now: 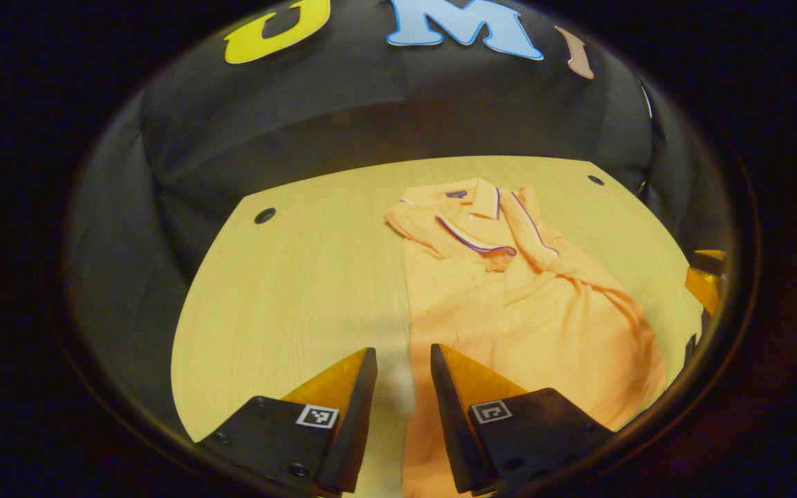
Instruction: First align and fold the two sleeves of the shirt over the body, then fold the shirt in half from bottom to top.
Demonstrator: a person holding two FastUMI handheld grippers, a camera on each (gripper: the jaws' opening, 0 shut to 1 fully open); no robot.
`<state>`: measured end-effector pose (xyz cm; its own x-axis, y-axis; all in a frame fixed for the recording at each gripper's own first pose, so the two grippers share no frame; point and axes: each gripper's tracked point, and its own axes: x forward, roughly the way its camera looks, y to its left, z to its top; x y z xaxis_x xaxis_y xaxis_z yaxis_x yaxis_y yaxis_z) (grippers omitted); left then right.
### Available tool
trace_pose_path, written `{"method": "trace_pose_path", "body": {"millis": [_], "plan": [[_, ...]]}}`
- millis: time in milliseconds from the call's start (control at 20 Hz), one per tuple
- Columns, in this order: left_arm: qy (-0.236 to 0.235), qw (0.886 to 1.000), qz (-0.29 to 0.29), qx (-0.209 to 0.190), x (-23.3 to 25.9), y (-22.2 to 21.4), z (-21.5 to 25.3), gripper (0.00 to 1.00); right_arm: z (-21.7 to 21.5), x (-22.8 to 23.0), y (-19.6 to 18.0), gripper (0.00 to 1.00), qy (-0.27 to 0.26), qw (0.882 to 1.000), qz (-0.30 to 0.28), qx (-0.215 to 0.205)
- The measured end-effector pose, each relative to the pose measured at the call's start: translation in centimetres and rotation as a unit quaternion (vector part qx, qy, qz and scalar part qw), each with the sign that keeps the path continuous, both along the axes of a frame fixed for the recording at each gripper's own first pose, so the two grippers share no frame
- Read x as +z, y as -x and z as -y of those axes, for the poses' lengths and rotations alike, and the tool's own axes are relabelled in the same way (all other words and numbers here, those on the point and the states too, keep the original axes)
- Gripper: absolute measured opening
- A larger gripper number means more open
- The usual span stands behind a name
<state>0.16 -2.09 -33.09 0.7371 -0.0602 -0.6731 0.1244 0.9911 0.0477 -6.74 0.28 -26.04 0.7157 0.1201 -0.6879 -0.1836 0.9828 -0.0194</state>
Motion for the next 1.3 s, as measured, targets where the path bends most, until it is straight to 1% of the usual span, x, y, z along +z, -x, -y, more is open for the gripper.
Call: {"method": "trace_pose_path", "body": {"millis": [200,350,400,450,600,800,950,1050,1150,1200,1250,1300], "plan": [[0.004,0.999,-0.023,0.022,-1.7,4.3,-2.2,0.55,-0.6,-0.9,1.2,0.56,0.000,1.000,-0.015,0.021],[0.014,0.998,-0.050,0.031,-3.2,7.6,-2.8,0.56,-1.4,-1.9,2.6,0.55,-0.018,0.999,-0.036,0.035],[0.017,0.998,-0.059,0.031,-3.6,8.7,-2.9,0.56,-1.5,-2.3,3.2,0.56,-0.024,0.998,-0.045,0.038],[0.020,0.997,-0.067,0.029,-4.0,9.6,-2.8,0.61,-1.6,-2.7,3.8,0.56,-0.027,0.997,-0.055,0.041],[0.026,0.995,-0.092,0.016,-5.0,12.3,-2.2,0.61,-1.8,-4.4,6.3,0.55,-0.035,0.994,-0.093,0.055],[0.033,0.992,-0.122,0.004,-6.2,15.1,-1.0,0.63,-1.7,-6.9,10.7,0.55,-0.044,0.984,-0.159,0.067],[0.032,0.988,-0.154,-0.007,-7.6,17.0,-0.1,0.63,-1.0,-9.0,13.5,0.56,-0.040,0.974,-0.214,0.061],[0.022,0.985,-0.173,-0.013,-8.5,17.7,-0.1,0.62,-0.4,-10.2,14.6,0.56,-0.032,0.969,-0.240,0.054],[0.018,0.980,-0.199,-0.012,-9.3,18.5,-0.1,0.62,0.2,-11.1,15.6,0.55,-0.015,0.964,-0.260,0.055],[0.018,0.980,-0.197,-0.013,-9.2,18.4,-0.2,0.63,0.2,-11.5,15.9,0.56,-0.010,0.961,-0.270,0.059],[0.015,0.979,-0.203,-0.016,-9.2,18.3,0.0,0.60,0.2,-11.7,16.1,0.56,-0.005,0.959,-0.278,0.062],[0.012,0.978,-0.207,-0.018,-9.2,18.2,0.1,0.62,0.2,-12.0,16.3,0.56,-0.001,0.956,-0.288,0.065]]}}
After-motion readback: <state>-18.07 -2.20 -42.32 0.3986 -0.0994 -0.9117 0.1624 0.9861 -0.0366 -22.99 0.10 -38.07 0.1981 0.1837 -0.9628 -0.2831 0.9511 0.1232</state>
